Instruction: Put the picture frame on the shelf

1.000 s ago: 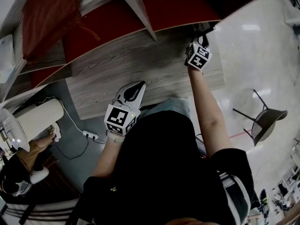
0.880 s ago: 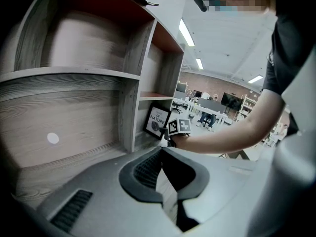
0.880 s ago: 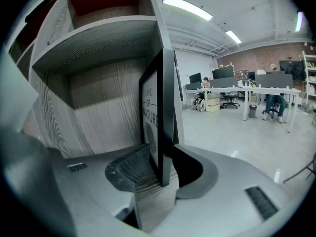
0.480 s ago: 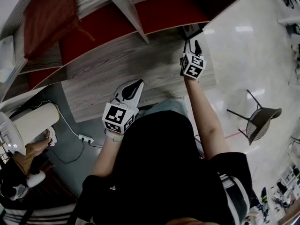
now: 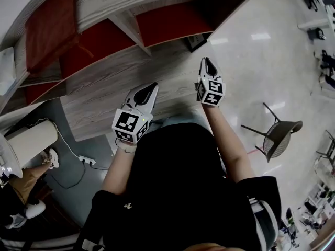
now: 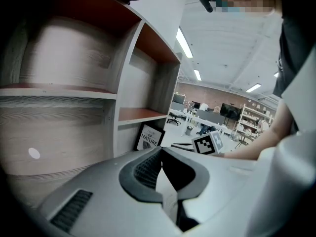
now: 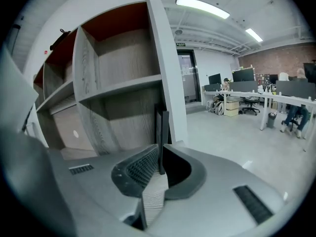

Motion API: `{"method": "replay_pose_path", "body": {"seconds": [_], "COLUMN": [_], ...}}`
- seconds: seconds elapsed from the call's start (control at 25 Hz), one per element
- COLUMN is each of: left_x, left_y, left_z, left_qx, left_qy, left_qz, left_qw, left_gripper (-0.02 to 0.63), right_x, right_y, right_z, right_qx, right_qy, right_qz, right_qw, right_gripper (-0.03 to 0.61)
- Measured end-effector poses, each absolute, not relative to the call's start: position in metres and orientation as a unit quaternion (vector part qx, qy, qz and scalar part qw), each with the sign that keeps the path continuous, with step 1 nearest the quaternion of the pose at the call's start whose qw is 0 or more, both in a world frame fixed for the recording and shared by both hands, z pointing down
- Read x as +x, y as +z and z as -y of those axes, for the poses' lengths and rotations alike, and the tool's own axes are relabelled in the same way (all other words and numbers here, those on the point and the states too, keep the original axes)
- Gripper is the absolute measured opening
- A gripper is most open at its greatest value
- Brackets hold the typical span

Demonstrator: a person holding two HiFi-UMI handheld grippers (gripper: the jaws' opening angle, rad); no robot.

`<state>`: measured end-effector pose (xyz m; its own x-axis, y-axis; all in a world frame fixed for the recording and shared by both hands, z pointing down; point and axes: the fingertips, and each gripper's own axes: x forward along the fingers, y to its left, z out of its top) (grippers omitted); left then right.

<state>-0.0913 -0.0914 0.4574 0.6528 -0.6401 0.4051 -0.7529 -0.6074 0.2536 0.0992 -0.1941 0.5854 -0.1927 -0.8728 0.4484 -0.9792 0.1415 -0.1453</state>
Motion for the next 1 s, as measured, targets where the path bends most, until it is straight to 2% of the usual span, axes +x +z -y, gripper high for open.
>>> {"method": "replay_pose_path", "body": {"seconds": [0.24, 1.0], "left_x": [-0.079, -0.064], "left_y": [0.441, 0.369], "left_z": [0.105, 0.118], "left_qx": [0.887, 0.911], "left_qy": [0.114, 0.082], "left_qz": [0.402, 0.383], "left_qw": [0.195, 0.13], "left_gripper": [0.009, 0.009], "right_x": [0.102, 0.073], "right_y": [0.531, 0.365], "right_z": [0.185, 0.146], "right_qx": [0.587, 0.441], "right_qy": [0.184, 0.109], "right_qz": [0.779, 0.886], "right_qw": [0.12, 0.096], "right_gripper": [-0.003, -0.004]}}
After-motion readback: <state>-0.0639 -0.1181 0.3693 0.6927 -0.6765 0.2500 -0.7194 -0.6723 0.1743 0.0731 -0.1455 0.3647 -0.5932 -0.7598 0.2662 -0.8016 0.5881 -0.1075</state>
